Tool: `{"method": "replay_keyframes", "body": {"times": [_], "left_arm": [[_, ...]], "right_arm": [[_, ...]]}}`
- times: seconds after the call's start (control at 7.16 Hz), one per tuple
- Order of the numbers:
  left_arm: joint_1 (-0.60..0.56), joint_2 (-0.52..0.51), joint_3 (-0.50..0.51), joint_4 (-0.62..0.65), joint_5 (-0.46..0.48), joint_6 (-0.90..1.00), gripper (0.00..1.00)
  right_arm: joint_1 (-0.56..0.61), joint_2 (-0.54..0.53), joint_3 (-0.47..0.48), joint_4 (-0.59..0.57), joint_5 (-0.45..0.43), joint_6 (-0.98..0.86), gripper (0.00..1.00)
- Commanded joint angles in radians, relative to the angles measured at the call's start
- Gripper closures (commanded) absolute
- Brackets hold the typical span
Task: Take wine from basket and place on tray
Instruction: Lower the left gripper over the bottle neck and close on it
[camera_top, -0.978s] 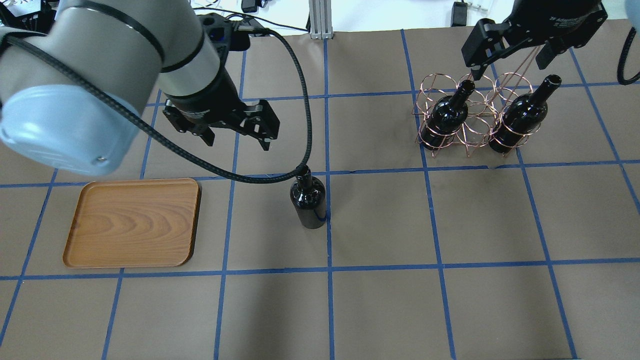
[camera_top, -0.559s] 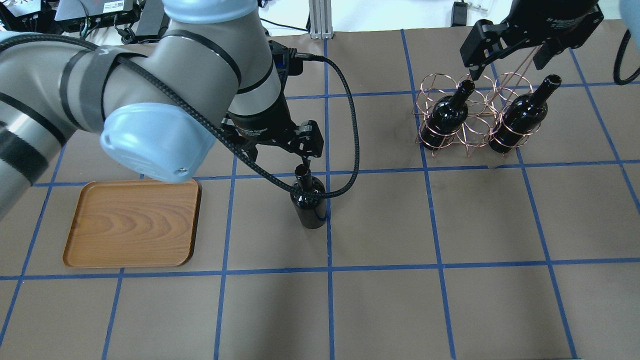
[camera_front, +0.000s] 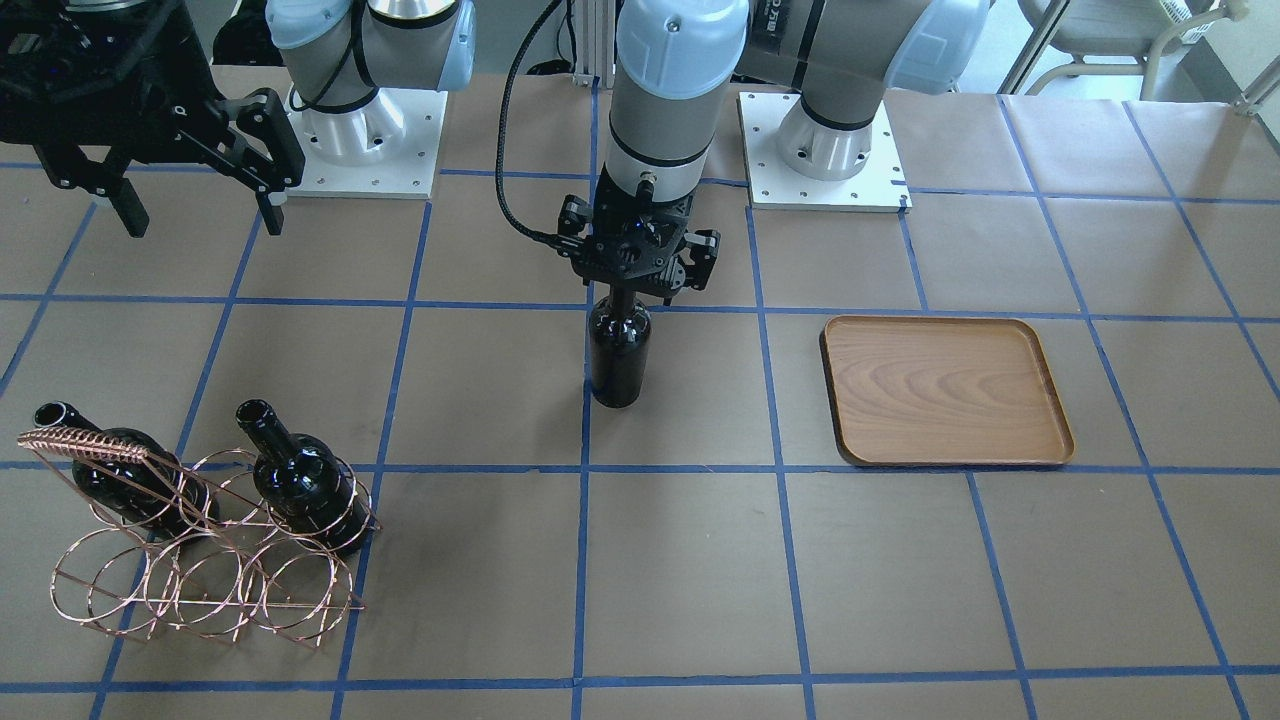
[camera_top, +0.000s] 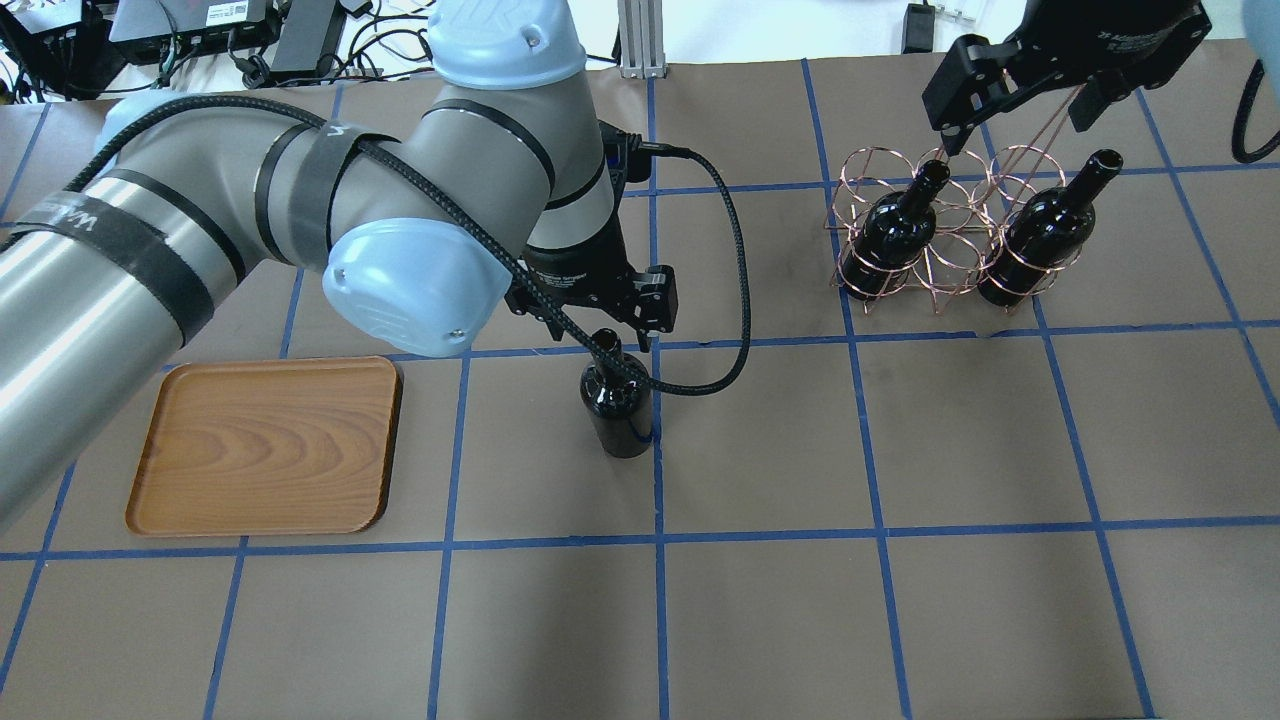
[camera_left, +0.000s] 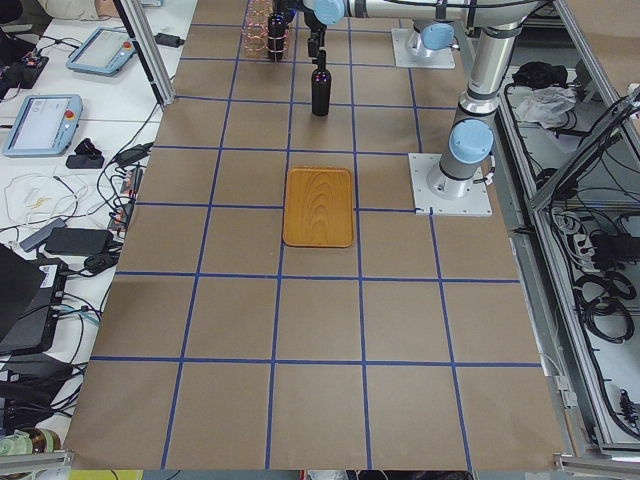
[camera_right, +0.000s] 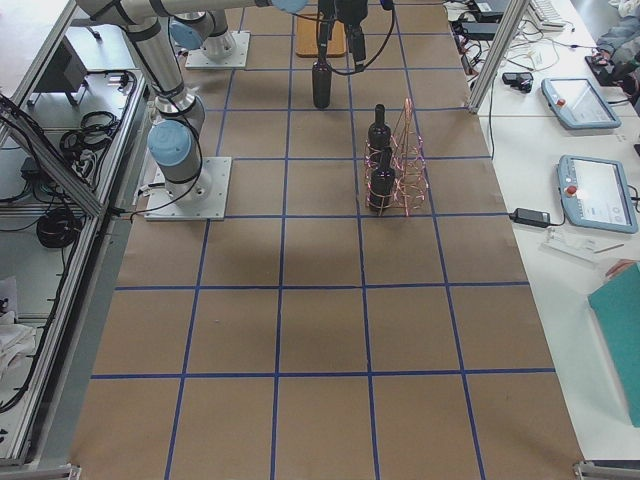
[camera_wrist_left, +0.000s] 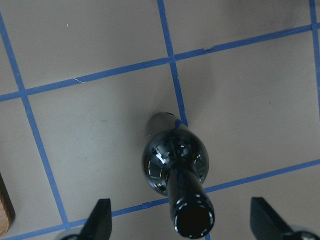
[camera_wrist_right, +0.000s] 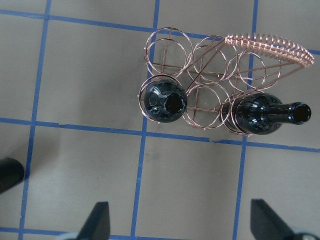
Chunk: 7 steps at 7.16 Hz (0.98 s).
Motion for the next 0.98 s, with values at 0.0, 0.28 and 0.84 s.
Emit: {"method": "replay_keyframes", "body": {"times": [0.0, 0.28, 0.84], "left_arm": [[-0.001, -0.015, -0.003, 0.002, -0.001, 0.01, 0.18], [-0.006, -0.013, -0.003, -0.008, -0.003, 0.012, 0.26], [-0.007, -0.015, -0.006, -0.019, -0.015, 0.012, 0.8]], "right_arm": [[-0.001, 0.001, 0.0, -0.003, -0.001, -0.001, 0.0], [-0.002, 0.001, 0.0, -0.001, -0.001, -0.001, 0.0], [-0.007, 0.001, 0.0, -0.001, -0.001, -0.001, 0.0]]}}
